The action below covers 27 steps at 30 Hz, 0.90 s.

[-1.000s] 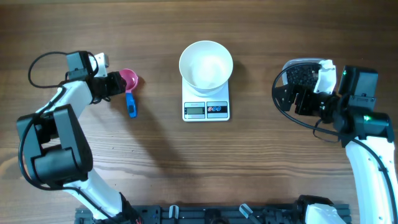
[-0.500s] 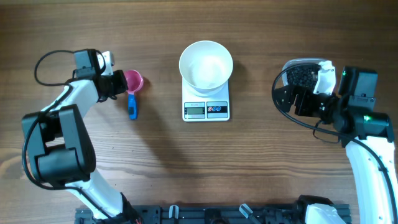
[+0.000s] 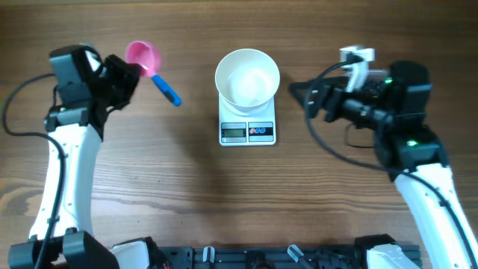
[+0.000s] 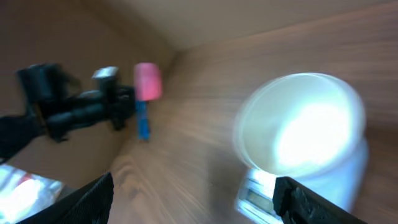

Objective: Scoop item into bowl and weigh 150g on scale
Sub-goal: 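Lift the pink scoop over the scale and pass its blue handle to the right gripper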

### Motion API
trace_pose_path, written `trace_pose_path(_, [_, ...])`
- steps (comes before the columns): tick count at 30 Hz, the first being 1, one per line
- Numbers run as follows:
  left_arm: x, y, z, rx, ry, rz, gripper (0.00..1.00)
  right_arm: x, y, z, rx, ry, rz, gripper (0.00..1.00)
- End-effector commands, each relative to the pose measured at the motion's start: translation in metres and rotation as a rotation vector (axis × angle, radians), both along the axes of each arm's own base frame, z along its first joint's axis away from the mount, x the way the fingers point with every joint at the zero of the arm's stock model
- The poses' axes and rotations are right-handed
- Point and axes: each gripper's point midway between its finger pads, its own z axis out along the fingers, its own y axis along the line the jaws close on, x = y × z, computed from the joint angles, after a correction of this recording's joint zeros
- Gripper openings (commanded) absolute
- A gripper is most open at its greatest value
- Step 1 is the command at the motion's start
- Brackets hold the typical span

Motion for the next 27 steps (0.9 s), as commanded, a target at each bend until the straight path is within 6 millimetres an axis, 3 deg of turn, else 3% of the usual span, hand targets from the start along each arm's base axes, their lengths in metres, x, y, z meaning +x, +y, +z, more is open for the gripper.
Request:
trace_pose_path(1, [-0.008, -0.037, 0.002, -0.238, 0.121, 0.092, 0.04, -0.004, 0.033, 0.009, 0.049, 0.048, -0.018, 0.84])
trace_pose_path(8, [-0.023, -0.096, -0.003, -0.453, 0.294, 0.167, 0.04, -0.01, 0.077, -0.007, 0.005, 0.088, -0.027, 0.82])
trace_pose_path(14, [-0.038, -0.141, -0.003, -0.483, 0.353, 0.106, 0.04, -0.003, 0.104, -0.018, -0.025, 0.082, 0.012, 0.8])
trace_pose_path(21, [-0.045, -0.158, -0.006, -0.446, 0.357, 0.078, 0.04, -0.004, 0.112, -0.017, -0.026, 0.059, 0.011, 0.74])
trace_pose_path(27, [-0.054, -0.165, -0.014, -0.408, 0.387, 0.078, 0.04, 0.0, 0.108, -0.022, -0.049, 0.068, -0.029, 0.54])
